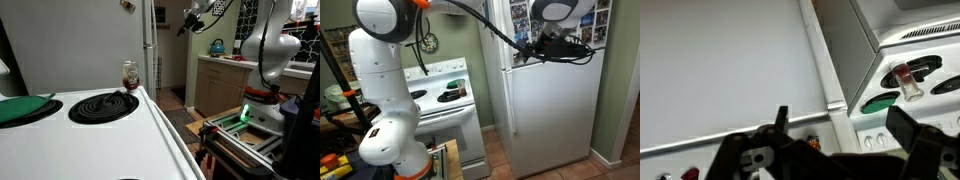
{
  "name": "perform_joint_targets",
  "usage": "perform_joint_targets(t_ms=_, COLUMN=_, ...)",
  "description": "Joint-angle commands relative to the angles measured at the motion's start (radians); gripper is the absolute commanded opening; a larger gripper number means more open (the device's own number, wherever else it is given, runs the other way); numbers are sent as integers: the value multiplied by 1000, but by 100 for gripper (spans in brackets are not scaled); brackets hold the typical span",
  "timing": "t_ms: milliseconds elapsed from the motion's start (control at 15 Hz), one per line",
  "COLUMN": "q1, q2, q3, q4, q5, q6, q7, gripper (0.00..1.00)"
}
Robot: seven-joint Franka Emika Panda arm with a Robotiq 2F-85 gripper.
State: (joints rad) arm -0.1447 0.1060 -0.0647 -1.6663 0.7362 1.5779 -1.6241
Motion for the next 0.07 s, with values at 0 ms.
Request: perform_joint_targets(t_ms=0, q1=5, q2=-5, q3=-7, q4=-2, q5=0, q6=-2, q7=1, gripper=100)
